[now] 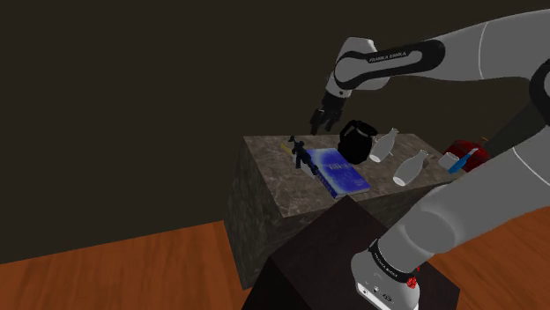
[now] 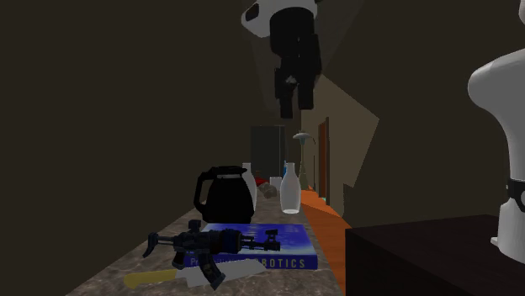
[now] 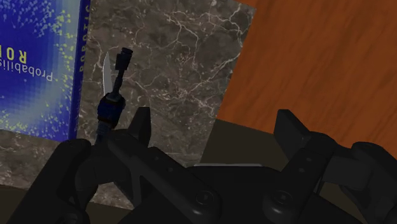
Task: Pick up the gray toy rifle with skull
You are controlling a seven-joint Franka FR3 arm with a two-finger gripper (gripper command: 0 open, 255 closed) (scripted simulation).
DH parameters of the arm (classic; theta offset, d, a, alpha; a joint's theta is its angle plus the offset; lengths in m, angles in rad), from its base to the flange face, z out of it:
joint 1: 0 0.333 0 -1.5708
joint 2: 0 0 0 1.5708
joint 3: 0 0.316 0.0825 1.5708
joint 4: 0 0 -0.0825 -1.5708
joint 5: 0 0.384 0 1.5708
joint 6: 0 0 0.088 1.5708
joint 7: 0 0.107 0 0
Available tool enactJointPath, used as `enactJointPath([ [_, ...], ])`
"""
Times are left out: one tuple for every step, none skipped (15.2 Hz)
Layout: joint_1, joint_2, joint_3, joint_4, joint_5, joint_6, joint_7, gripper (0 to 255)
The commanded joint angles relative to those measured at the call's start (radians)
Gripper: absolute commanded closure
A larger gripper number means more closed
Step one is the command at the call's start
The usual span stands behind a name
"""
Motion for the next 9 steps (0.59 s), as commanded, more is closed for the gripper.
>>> enactJointPath([
  [-0.010, 0.076, -0.014, 0.028, 0.003, 0.041, -0.004, 0],
  [-0.014, 0.113, -0.020, 0.043, 0.006, 0.059, -0.006, 0],
  [-0.019, 0.150, -0.026, 0.058, 0.009, 0.076, -0.008, 0],
  [-0.024, 0.187, -0.032, 0.075, 0.014, 0.092, -0.010, 0],
  [-0.029, 0.224, -0.037, 0.093, 0.018, 0.108, -0.013, 0],
  [-0.034, 0.262, -0.042, 0.112, 0.024, 0.122, -0.016, 0],
  [-0.039, 0.299, -0.047, 0.132, 0.030, 0.135, -0.019, 0],
  [-0.045, 0.337, -0.051, 0.154, 0.036, 0.147, -0.022, 0],
  [-0.051, 0.374, -0.055, 0.176, 0.043, 0.159, -0.025, 0],
])
